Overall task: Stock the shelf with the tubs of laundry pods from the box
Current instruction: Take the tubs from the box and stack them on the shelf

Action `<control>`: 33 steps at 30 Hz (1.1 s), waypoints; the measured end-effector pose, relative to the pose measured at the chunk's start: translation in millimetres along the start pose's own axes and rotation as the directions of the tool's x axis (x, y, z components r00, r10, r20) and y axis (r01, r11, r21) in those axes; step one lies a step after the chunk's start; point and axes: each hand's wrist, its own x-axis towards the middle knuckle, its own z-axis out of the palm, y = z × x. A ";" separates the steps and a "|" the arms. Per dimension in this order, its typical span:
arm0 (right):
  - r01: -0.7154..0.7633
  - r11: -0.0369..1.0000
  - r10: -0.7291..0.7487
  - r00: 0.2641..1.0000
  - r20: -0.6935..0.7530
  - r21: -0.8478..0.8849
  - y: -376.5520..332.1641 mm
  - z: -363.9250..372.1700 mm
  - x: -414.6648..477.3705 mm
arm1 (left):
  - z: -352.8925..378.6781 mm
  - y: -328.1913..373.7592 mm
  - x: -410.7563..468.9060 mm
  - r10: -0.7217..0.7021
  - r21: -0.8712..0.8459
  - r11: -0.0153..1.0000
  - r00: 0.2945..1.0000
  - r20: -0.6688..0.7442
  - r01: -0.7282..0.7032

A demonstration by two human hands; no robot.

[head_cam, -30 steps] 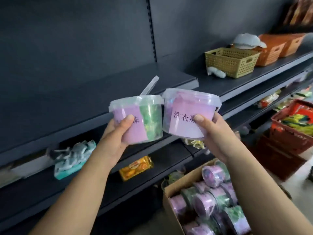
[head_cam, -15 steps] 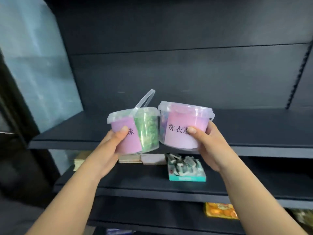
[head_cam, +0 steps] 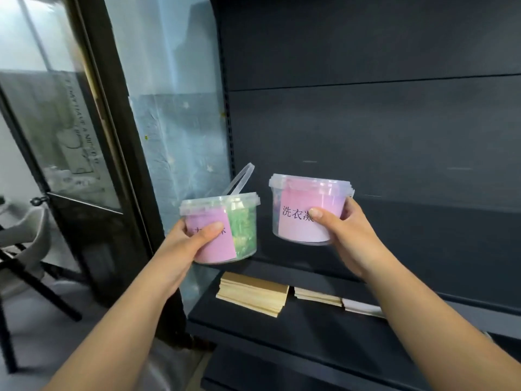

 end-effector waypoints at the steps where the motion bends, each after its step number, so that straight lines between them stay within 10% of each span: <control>1: -0.005 1.000 0.005 1.000 0.003 -0.020 5.8 0.3 13.9 | -5.6 -6.0 13.6 -0.001 0.003 1.000 1.000 -0.015 0.001; 15: -0.074 0.970 0.053 0.994 -0.096 -0.232 94.3 -15.5 210.6 | -26.5 -78.0 232.2 -0.124 0.249 0.959 0.991 -0.043 0.131; 33: -0.215 0.856 0.131 0.970 -0.206 -0.470 137.8 5.6 257.4 | -16.6 -127.7 345.9 -0.103 0.456 0.889 0.986 0.134 0.031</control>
